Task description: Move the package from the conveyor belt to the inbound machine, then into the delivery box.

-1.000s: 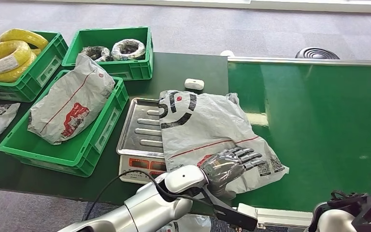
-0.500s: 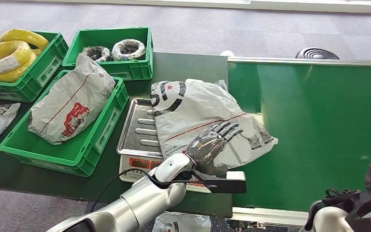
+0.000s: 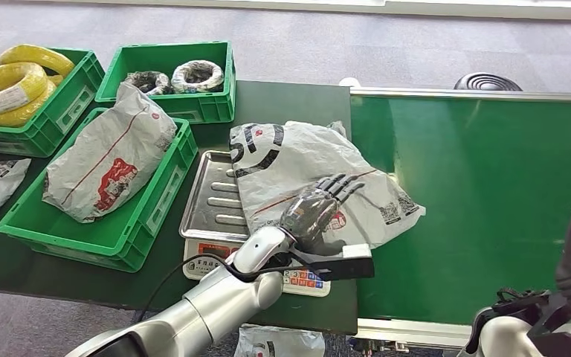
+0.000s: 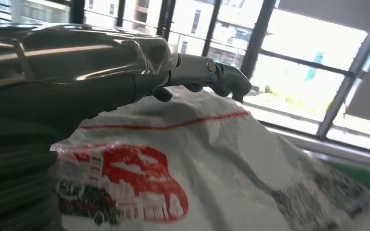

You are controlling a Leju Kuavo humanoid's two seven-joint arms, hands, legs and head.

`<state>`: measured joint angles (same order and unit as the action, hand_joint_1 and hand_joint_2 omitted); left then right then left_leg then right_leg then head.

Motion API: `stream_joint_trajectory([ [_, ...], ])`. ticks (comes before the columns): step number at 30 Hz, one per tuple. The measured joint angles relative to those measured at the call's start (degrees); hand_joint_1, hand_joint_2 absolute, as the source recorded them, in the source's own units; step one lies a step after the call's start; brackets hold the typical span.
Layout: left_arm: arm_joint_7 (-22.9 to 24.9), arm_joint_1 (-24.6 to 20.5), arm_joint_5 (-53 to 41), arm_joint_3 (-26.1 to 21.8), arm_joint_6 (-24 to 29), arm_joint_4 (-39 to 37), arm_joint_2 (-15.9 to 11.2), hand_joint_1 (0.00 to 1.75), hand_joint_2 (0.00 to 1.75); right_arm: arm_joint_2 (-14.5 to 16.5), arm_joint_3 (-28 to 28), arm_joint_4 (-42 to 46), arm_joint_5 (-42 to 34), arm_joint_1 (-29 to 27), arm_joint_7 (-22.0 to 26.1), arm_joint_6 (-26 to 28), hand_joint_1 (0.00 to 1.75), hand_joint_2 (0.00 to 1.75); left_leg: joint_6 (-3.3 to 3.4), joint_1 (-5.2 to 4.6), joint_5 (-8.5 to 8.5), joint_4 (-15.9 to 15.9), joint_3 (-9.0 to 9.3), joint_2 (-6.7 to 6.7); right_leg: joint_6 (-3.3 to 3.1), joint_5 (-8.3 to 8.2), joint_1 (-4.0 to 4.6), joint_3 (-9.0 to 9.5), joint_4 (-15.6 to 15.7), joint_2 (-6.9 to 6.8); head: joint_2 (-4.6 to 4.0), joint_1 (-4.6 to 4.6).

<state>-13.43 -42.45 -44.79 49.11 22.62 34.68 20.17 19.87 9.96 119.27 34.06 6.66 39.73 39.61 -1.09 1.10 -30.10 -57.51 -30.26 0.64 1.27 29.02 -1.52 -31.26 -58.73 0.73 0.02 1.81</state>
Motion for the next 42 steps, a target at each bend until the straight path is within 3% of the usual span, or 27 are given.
stream_joint_trajectory([
  [2, 2.0, -0.8, -0.6, -1.4, 2.6, 0.0, 0.0, 0.00, 1.75, 0.0, -0.1, -0.2, 0.0, 0.1, 0.0, 0.0, 0.00, 1.75, 0.00, 0.00, 0.00, 0.0, 0.00, 0.01, 0.00, 0.00, 0.00, 0.01, 0.0, -0.01, 0.00, 0.01],
  [6, 8.3, -3.0, -8.3, -1.8, 3.9, -1.3, 0.1, 1.54, 1.75, 0.0, -0.4, -0.9, 0.0, 0.6, 0.0, 0.0, 0.00, 1.75, 0.00, 0.00, 0.01, 0.0, 0.00, 0.02, 0.00, 0.00, 0.00, 0.01, 0.0, -0.03, 0.00, -0.01],
  [7, 9.8, -3.3, -10.4, -1.4, 3.0, -1.9, 0.1, 1.62, 1.75, 0.0, -0.4, -1.0, 0.0, 0.7, 0.0, 0.0, 0.00, 1.75, 0.00, 0.00, 0.01, 0.0, 0.00, 0.02, 0.00, 0.00, 0.00, 0.01, 0.0, -0.02, 0.00, -0.01],
  [13, 14.4, -3.7, -15.6, 2.2, -2.6, -4.6, 0.1, 1.67, 1.75, 0.0, -0.6, -1.5, 0.0, 0.8, 0.0, 0.0, 0.00, 1.75, 0.00, 0.00, 0.01, 0.0, -0.01, 0.02, 0.00, 0.00, 0.00, -0.02, 0.0, -0.02, 0.00, 0.00],
  [26, 14.5, -3.7, -15.6, 4.1, -3.1, -6.9, 0.3, 1.64, 1.75, 0.0, -1.0, -1.6, -0.7, 0.7, 0.0, 0.0, 0.00, 1.75, 0.00, 0.00, 0.01, 0.0, -0.01, 0.02, 0.00, 0.00, 0.00, -0.01, 0.0, -0.02, 0.00, 0.00],
  [33, 13.7, -3.7, -15.2, 3.9, -1.8, -7.5, 0.3, 1.73, 1.75, 0.0, -1.3, -1.7, -0.8, 0.8, 0.0, 0.0, 0.00, 1.75, 0.00, 0.00, 0.01, 0.0, -0.01, 0.02, 0.00, 0.00, 0.00, -0.01, 0.0, -0.02, 0.00, 0.00],
  [35, 12.5, -3.7, -13.9, 3.1, -0.5, -7.5, 0.4, 1.71, 1.75, 0.0, -1.3, -1.8, -0.8, 0.8, 0.0, 0.0, 0.00, 1.75, 0.00, 0.00, 0.01, 0.0, -0.01, 0.02, 0.00, 0.00, 0.00, -0.01, 0.0, -0.02, 0.00, 0.00],
  [36, 11.7, -3.7, -12.9, 2.5, 0.3, -7.4, 0.4, 1.60, 1.75, 0.0, -1.3, -1.9, -0.9, 0.8, 0.0, 0.0, 0.00, 1.75, 0.00, 0.00, 0.01, 0.0, -0.01, 0.02, 0.00, 0.00, 0.00, -0.01, 0.0, -0.02, 0.00, 0.00],
  [39, 9.5, -3.7, -9.9, -0.1, 2.9, -6.6, 0.4, 0.33, 1.75, 0.0, -1.4, -2.1, -0.9, 0.8, 0.0, 0.0, 0.00, 1.75, 0.00, 0.00, 0.01, 0.0, -0.01, 0.02, 0.00, 0.00, 0.00, -0.01, 0.0, -0.02, 0.00, -0.01],
  [40, 9.1, -3.7, -9.1, -1.0, 3.6, -6.2, 0.4, 0.00, 1.75, 0.0, -1.4, -2.1, -0.9, 0.9, 0.0, 0.0, 0.00, 1.75, 0.00, 0.00, 0.01, 0.0, -0.01, 0.02, 0.00, 0.00, 0.00, 0.00, 0.0, -0.02, 0.00, -0.01],
  [42, 8.2, -3.7, -7.5, -3.0, 4.6, -5.2, 0.2, 0.00, 1.75, 0.0, -1.4, -2.2, -0.9, 1.0, 0.0, 0.0, 0.00, 1.75, 0.00, 0.00, 0.01, 0.0, -0.01, 0.02, 0.00, 0.00, 0.00, -0.01, 0.0, -0.02, 0.00, -0.01],
])
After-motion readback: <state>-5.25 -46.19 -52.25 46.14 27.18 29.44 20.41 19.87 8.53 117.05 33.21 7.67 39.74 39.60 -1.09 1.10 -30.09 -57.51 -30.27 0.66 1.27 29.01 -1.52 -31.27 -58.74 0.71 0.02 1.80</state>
